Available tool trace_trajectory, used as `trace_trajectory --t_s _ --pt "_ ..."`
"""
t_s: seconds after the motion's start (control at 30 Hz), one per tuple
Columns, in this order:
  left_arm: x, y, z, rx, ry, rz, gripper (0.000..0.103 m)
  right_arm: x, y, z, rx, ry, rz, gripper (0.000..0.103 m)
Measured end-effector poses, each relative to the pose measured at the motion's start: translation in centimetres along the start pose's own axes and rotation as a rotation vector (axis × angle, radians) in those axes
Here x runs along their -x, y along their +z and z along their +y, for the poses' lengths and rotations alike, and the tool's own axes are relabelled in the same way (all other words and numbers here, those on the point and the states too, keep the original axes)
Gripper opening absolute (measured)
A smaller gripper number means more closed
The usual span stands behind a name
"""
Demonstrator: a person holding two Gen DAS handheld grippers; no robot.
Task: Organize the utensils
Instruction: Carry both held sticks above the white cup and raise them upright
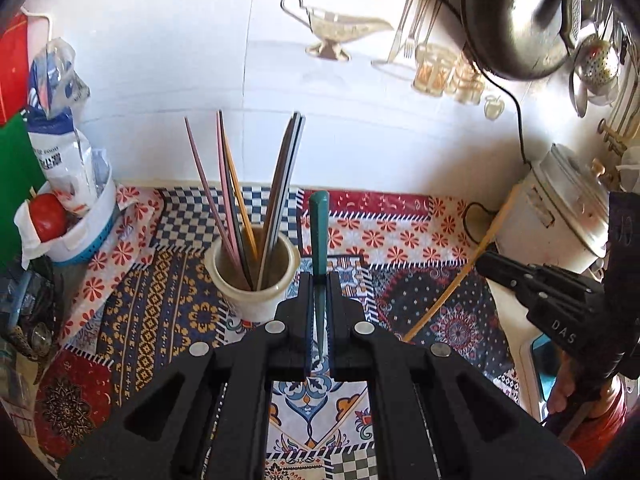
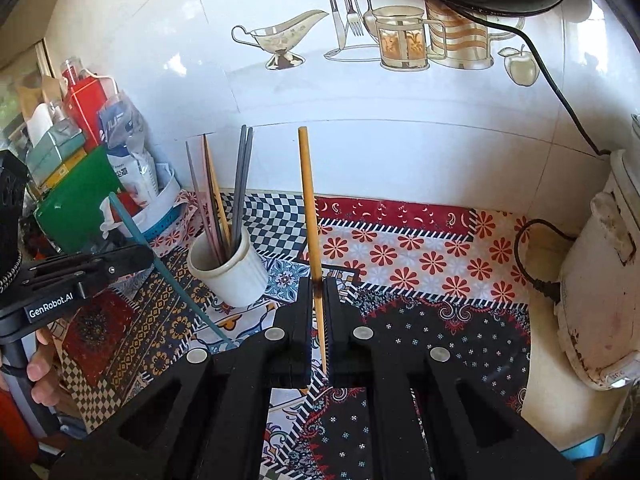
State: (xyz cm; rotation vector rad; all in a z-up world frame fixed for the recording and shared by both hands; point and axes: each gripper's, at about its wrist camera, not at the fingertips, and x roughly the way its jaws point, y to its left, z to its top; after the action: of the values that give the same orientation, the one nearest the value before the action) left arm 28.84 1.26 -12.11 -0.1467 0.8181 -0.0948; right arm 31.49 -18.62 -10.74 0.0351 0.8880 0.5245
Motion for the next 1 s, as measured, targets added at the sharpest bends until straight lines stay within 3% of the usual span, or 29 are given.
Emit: trace_trajectory --t_s 0.2,0.33,0.5,0.67,1.0 --pt "1.4 1.0 0.2 0.005 0.002 -0.047 0.004 0.2 0.9 0.8 0.025 0.013 -0.02 0.003" --pt "1.9 1.2 0.6 0.015 0.011 -0.066 0.004 -0.8 0.8 1.0 0.04 0.008 0.012 0.003" --pt "2.5 1.5 1.6 0.032 0.026 -0.082 0.004 -4.0 -0.1 -0.5 0.0 0.006 0.142 0.006" --pt "3.3 1.6 3.2 0.057 0.06 -0.103 0.004 -8.1 -1.6 -2.2 -0.041 -0.014 0.295 0.027" --pt "3.3 1.1 6.8 0.133 0.124 -0.101 0.004 -14.9 -3.5 -1.1 0.093 -0.109 0.393 0.028"
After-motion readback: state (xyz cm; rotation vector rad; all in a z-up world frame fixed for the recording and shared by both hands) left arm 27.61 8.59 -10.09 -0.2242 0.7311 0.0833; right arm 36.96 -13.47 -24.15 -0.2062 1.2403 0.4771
